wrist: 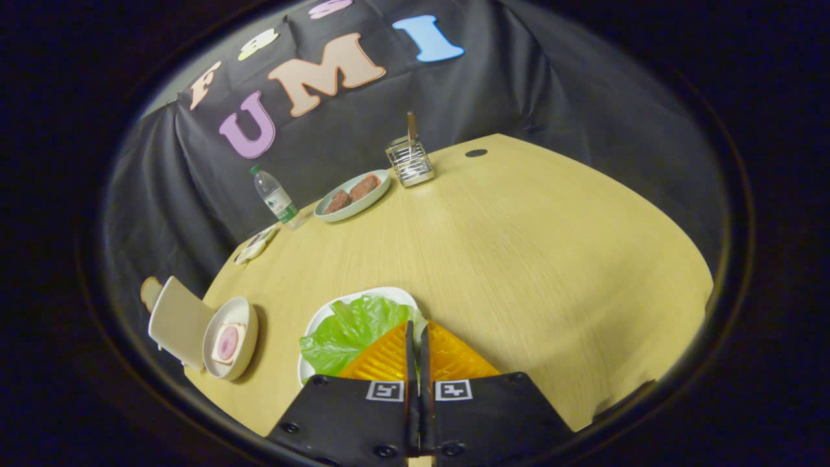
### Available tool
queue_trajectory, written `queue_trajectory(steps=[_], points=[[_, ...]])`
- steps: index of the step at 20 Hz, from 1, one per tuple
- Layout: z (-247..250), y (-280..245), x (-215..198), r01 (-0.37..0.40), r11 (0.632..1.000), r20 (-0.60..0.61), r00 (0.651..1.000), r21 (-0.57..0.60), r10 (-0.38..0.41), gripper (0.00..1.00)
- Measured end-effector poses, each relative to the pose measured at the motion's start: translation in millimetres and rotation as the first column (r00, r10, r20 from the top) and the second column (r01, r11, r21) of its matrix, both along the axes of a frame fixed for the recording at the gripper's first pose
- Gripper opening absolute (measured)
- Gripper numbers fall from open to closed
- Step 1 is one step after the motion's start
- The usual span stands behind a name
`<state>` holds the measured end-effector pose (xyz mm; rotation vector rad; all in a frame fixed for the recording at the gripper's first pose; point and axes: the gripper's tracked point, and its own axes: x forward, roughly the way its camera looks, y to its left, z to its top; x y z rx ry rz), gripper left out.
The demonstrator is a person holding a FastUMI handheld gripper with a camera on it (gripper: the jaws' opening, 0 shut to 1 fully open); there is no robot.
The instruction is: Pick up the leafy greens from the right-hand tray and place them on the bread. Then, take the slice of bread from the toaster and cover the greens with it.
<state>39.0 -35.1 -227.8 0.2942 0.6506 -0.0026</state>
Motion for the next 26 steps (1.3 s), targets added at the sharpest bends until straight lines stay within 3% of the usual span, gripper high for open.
queue_trajectory(steps=[13,16,26], points=[[2.7,-10.5,-1.6,0.017,0.98,-0.015,1.0,-0.196,-0.02,0.08],[14.3,0.8,2.8,0.03,0.989,0.017,0.999,-0.142,-0.028,0.06],[75.4,65.1,1.0,-0.064,0.996,0.171,0.984,0.058,0.053,0.03]])
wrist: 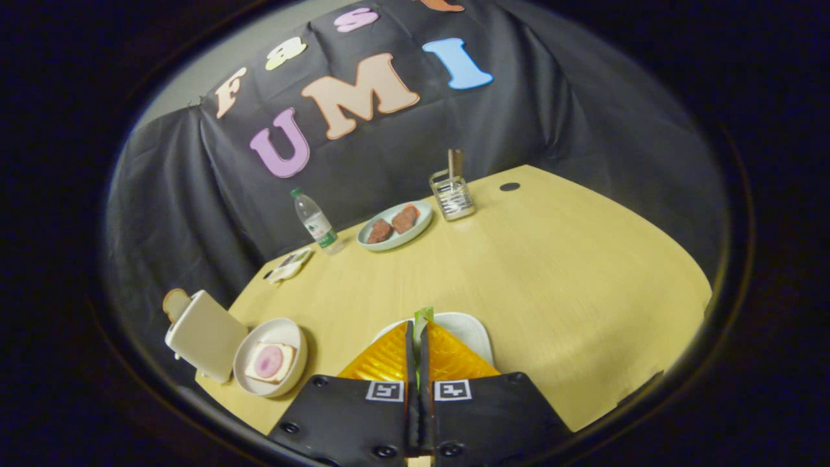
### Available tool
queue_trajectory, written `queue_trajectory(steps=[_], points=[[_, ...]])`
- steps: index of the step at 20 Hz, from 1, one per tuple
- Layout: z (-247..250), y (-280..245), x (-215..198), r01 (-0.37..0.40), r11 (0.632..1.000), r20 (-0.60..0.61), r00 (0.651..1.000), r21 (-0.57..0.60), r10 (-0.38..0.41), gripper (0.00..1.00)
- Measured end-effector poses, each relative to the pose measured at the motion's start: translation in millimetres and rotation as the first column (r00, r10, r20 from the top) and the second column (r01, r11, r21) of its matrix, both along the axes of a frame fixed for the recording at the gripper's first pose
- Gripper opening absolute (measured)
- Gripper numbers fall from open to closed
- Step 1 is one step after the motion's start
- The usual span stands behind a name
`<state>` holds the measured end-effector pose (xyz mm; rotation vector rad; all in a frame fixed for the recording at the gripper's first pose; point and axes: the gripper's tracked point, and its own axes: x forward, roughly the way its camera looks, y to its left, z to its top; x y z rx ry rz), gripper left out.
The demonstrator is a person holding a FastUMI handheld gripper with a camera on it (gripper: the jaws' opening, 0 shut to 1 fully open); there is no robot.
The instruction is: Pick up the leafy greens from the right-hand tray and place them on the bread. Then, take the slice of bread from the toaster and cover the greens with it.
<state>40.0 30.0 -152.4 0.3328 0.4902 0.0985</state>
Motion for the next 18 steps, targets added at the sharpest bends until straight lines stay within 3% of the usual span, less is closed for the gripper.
queue_trajectory(steps=[4,9,13,18], points=[[25.9,38.3,-6.0,-0.057,0.998,0.054,0.997,0.026,0.055,0.03],[50.0,121.4,-14.0,-0.202,0.978,0.102,0.975,0.058,0.196,0.03],[63.2,204.7,-26.4,-0.344,0.934,0.134,0.935,0.101,0.33,0.03],[61.8,287.3,-39.1,-0.461,0.878,0.142,0.885,0.129,0.444,0.03]])
